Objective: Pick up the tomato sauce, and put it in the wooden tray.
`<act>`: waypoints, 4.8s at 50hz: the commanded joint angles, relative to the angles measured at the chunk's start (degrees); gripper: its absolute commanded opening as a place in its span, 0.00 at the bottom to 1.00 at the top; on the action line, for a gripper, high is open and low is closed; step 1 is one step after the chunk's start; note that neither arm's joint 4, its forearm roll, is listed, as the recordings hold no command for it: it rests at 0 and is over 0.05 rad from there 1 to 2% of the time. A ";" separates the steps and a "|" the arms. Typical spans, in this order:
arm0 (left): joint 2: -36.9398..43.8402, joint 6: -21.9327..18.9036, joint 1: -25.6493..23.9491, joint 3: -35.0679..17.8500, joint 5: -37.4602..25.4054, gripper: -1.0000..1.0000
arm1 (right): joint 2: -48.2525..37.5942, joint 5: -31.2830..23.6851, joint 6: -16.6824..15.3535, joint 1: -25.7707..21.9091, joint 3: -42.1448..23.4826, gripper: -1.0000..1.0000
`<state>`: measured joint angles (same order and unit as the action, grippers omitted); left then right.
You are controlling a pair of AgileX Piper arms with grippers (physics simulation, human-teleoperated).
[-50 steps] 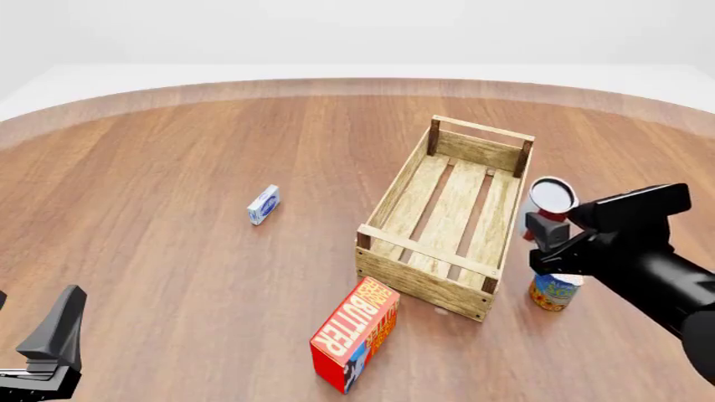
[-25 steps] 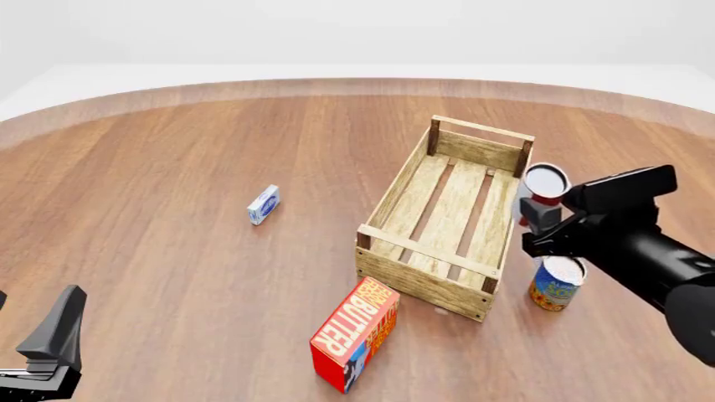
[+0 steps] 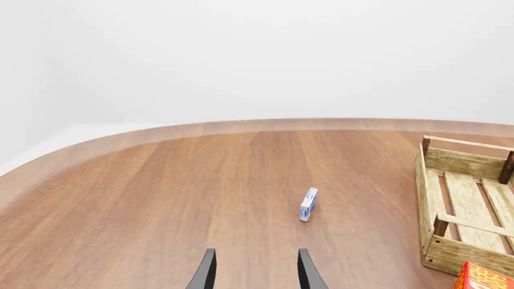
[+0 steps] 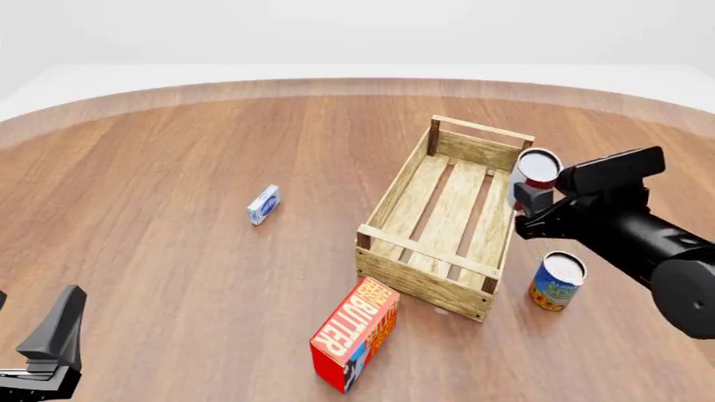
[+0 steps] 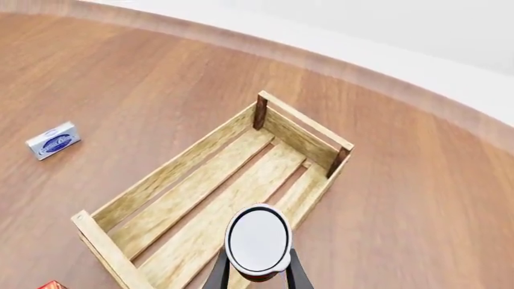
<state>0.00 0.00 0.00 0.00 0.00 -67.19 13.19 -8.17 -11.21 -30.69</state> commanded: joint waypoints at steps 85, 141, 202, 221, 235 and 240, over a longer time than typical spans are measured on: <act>0.00 0.00 0.00 0.00 0.00 1.00 | -27.30 12.69 2.96 -2.85 -10.82 0.00; 0.00 0.00 0.00 0.00 0.00 1.00 | -38.99 15.50 4.20 -3.38 -17.05 0.00; 0.00 0.00 0.00 0.00 0.00 1.00 | -40.56 16.34 4.59 -1.95 -17.62 1.00; 0.00 0.00 0.00 0.00 0.00 1.00 | -36.71 14.70 4.29 -1.65 -16.15 1.00; 0.00 0.00 0.00 0.00 0.00 1.00 | -32.78 13.53 3.73 -1.57 -14.27 1.00; 0.00 0.00 0.00 0.00 0.00 1.00 | -31.02 12.62 3.41 -1.50 -13.87 1.00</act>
<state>0.00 0.00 0.00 0.00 0.00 -101.15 26.98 -4.34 -12.84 -45.59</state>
